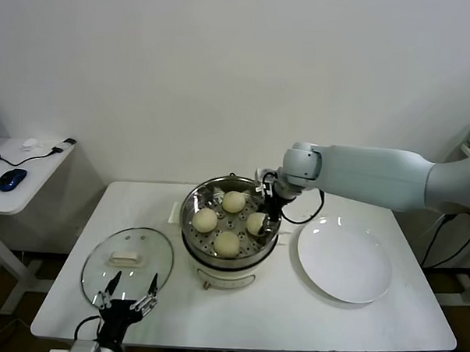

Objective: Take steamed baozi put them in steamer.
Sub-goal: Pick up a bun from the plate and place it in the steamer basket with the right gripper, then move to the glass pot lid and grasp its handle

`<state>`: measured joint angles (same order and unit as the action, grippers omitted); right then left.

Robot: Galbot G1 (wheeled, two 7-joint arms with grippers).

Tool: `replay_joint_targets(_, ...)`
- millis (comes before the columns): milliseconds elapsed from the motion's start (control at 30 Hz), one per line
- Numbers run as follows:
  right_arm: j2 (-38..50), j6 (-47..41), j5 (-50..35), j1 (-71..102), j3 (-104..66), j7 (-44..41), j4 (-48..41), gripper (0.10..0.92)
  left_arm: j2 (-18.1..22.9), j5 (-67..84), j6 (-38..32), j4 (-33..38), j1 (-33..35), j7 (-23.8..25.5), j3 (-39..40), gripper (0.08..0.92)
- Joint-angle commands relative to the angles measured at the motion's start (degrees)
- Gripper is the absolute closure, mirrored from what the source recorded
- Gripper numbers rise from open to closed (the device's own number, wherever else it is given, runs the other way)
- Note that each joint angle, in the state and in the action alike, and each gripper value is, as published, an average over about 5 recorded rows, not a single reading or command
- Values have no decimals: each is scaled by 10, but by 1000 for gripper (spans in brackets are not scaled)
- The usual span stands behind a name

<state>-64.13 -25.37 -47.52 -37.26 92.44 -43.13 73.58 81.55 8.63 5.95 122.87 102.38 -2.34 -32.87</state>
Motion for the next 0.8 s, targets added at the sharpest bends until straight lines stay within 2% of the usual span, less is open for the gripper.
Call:
replay_joint_targets(33, -9, 34, 6, 13, -15, -23, -24, 292, 0, 0, 0, -1, 0, 0, 0, 177)
replay_joint_targets(167, -2, 88, -16, -21, -13, -79, -35, 214, 0, 0, 0, 0, 0, 0, 0, 177)
replay_joint_targets(267, 13, 119, -45, -55, -13, -123, -38, 204, -1, 1, 1, 2, -1, 1, 0, 177)
replay_joint_targets(367, 41, 129, -77, -78, -37, -133, -40, 203, -2, 1, 2, 6, -1, 3, 0, 177)
replay_joint_targets(433, 68, 117, -88, -72, -83, -90, -39, 203, -2, 1, 1, 10, -2, 6, -1, 177)
replay_joint_targets(700, 194, 69, -31, 153, -469, 292, 1, 203, -5, 3, -10, 12, -14, 4, -1, 177)
replay_joint_targets(800, 253, 86, -33, 242, -567, 386, 25, 202, -8, 3, -10, 8, -26, 5, -2, 177)
